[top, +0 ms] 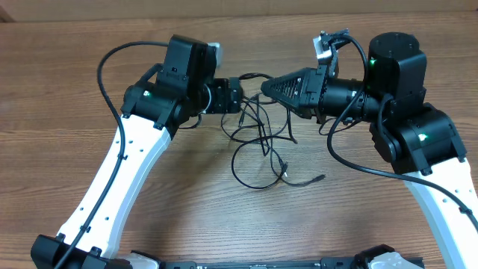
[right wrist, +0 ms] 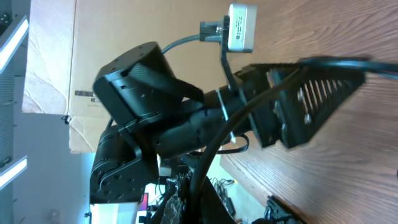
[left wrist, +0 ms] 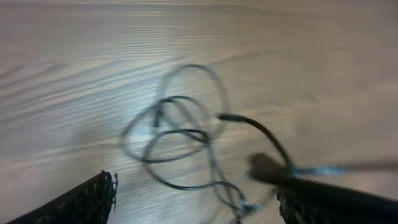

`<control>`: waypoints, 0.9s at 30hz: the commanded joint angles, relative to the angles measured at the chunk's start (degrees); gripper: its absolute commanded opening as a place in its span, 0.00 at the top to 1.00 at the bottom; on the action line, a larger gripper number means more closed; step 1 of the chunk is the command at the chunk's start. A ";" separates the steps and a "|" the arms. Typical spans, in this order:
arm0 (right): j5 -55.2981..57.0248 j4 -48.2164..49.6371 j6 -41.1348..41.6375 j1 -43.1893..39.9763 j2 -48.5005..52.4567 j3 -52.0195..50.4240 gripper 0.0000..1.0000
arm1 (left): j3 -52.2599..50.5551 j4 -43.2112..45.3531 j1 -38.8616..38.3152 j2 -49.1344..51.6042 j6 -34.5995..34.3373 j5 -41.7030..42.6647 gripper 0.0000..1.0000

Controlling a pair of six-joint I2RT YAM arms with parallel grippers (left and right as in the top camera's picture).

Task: Untangle cables

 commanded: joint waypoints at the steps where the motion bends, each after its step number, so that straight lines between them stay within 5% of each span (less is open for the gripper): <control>1: -1.97 0.46 0.20 0.28 -0.46 0.83 0.96 | 0.96 -4.02 1.42 -1.07 -13.05 -17.40 0.14; 5: -1.97 0.48 0.20 0.28 -0.46 0.83 0.96 | 0.96 -8.02 3.48 -1.07 -18.12 -22.75 0.13; 10: -1.95 0.46 0.20 0.28 -0.46 0.83 0.96 | 0.96 -10.10 6.60 -1.14 -18.18 -19.30 0.11; 18: 0.68 0.42 -2.80 0.28 -0.46 0.83 0.96 | 0.96 -9.86 7.30 -4.42 -3.26 -1.36 0.12; 27: 4.26 0.42 -2.73 0.28 -0.46 0.83 0.96 | 0.94 -15.45 7.23 -17.31 -1.03 1.70 0.13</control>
